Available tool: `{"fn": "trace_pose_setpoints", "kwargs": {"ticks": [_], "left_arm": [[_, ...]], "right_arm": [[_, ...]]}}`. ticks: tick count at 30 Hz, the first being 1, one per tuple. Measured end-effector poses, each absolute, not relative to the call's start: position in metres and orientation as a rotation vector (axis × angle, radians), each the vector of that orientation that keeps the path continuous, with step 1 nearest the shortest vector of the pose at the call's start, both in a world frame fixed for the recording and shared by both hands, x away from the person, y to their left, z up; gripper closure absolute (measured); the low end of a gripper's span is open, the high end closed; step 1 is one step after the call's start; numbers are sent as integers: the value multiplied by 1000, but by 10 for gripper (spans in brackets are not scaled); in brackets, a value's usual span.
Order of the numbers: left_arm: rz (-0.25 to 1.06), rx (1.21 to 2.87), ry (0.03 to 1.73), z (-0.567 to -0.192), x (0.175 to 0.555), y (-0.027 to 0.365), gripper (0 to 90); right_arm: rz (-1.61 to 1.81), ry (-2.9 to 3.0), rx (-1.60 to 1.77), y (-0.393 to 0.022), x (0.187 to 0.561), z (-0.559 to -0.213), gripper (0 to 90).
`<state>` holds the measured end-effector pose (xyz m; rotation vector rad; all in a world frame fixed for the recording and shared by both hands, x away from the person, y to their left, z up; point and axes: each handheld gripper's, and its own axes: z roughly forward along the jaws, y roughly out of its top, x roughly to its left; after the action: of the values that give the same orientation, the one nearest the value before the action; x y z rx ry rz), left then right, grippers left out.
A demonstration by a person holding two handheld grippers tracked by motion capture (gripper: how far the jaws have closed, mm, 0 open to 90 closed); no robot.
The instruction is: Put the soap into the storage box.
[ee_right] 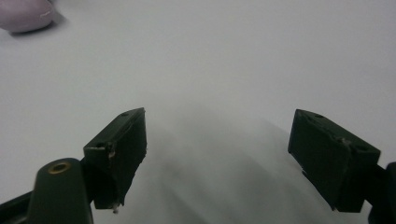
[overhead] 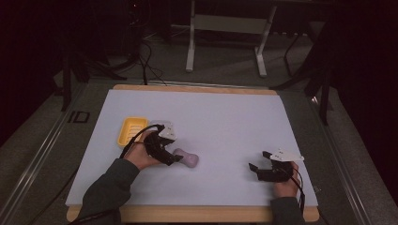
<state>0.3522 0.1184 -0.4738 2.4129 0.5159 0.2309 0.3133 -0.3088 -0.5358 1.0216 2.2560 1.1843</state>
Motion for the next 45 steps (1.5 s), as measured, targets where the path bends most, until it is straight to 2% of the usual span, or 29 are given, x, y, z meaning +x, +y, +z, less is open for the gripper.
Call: {"fn": "trace_pose_setpoints", "kwargs": {"ticks": [10,20,40,45], "left_arm": [[216,2474,514,-484,355,103,95],[146,2501,525,-497,365,94,27],[92,2555,520,-517,372,87,20],[92,2556,507,-518,369,89,73]], "right_arm": [[1181,2257,1022,-309,313,-536,188],[1180,2259,1021,-309,313,-536,186],[1179,2259,1019,-308,314,-536,185],[1179,2260,1019,-308,314,-536,185]]}}
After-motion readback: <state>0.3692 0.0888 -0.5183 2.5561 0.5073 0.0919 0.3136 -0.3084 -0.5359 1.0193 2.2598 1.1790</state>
